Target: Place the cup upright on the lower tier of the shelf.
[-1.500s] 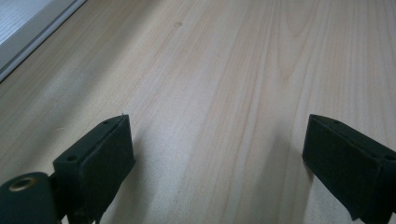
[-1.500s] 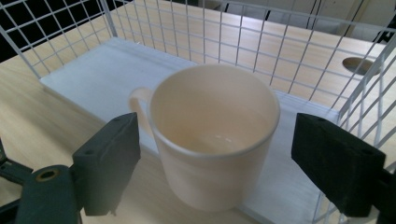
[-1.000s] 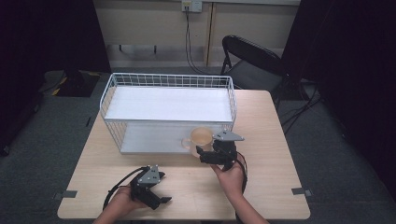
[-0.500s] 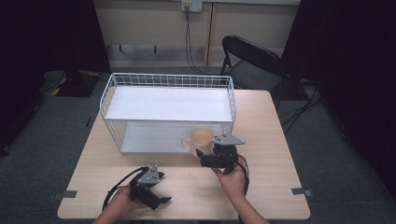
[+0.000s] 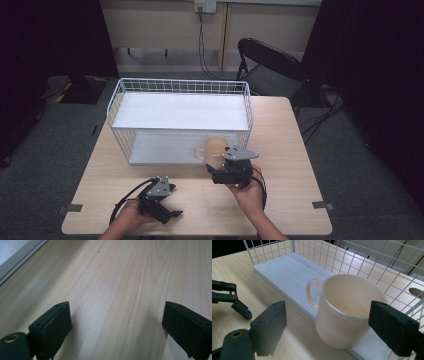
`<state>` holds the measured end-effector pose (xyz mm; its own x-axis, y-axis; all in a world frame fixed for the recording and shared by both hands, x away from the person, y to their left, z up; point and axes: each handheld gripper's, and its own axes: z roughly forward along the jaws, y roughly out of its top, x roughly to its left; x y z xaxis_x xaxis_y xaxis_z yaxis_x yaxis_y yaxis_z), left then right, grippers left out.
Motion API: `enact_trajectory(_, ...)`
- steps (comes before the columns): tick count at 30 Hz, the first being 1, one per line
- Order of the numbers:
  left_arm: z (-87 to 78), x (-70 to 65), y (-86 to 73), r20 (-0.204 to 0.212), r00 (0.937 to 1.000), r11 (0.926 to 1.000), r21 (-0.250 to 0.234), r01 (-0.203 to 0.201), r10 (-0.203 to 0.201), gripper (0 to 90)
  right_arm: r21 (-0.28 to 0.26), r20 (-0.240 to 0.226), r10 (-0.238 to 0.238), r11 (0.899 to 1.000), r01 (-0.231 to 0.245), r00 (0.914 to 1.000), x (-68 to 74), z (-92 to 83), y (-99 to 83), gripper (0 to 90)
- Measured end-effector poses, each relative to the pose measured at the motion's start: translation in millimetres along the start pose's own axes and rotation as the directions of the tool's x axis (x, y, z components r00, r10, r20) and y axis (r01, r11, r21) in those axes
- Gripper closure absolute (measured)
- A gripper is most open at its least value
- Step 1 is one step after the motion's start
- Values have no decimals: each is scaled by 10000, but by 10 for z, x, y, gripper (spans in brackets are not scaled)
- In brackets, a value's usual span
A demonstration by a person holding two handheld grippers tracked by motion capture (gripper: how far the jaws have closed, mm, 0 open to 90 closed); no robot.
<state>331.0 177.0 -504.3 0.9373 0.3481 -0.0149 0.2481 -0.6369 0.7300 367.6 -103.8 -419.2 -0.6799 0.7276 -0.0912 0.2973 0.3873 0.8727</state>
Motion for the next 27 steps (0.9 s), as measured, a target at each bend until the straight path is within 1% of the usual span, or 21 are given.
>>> enact_trajectory(4, 0, 0, 0, 1, 10000, 10000, -2, 1, -1, 83, 38, 16, 91, 10000, -91, 10000, -16, -8, -20, 145)
enact_trajectory(5, 0, 0, 0, 0, 10000, 10000, 2, -5, 5, 83, 102, 92, 128, 9999, -129, 9999, -34, -13, -32, 146)
enact_trajectory(9, 0, 0, 0, -1, 10000, 10000, 0, -4, 4, 83, 89, 154, 86, 9999, -87, 9998, -59, -18, -31, 146)
enact_trajectory(11, 0, 0, 0, 3, 10000, 10000, -5, 3, -3, 83, 124, 167, 144, 9998, -146, 9998, -77, -13, -25, 146)
enact_trajectory(16, 0, -1, 0, -6, 10000, 10000, -1, -1, 1, 83, 460, 363, 498, 9976, -515, 9981, -131, 48, -68, 149)
enact_trajectory(18, -1, -1, -1, -14, 10000, 10000, 5, 2, -2, 83, 494, 301, 761, 9958, -775, 9966, -154, 69, -87, 170)
enact_trajectory(19, 0, -2, -1, -14, 10000, 10000, -5, 14, -14, 83, 494, 301, 761, 9958, -775, 9966, -154, 69, -87, 170)
enact_trajectory(20, -1, -2, -2, -14, 10000, 10000, -4, 19, -19, 83, 500, 328, 944, 9941, -960, 9950, -164, 82, -99, 205)
enact_trajectory(21, -1, -2, -2, -14, 10000, 10000, -4, 19, -19, 83, 500, 328, 944, 9941, -960, 9950, -164, 82, -99, 205)
enact_trajectory(22, -1, -2, -2, -16, 10000, 10000, -1, 17, -17, 83, 573, 319, 935, 9938, -952, 9951, -163, 93, -97, 257)
enact_trajectory(23, -1, -2, -2, -16, 10000, 10000, -7, 21, -21, 83, 581, 404, 884, 9942, -907, 9953, -163, 93, -94, 272)
enact_trajectory(26, -1, -3, -3, -23, 10000, 10000, -11, 35, -35, 83, 556, 497, 1047, 9927, -1074, 9933, -191, 79, -88, 359)
enact_trajectory(27, -1, -3, -3, -23, 10000, 10000, -11, 35, -35, 83, 556, 497, 1047, 9927, -1074, 9933, -191, 79, -88, 359)
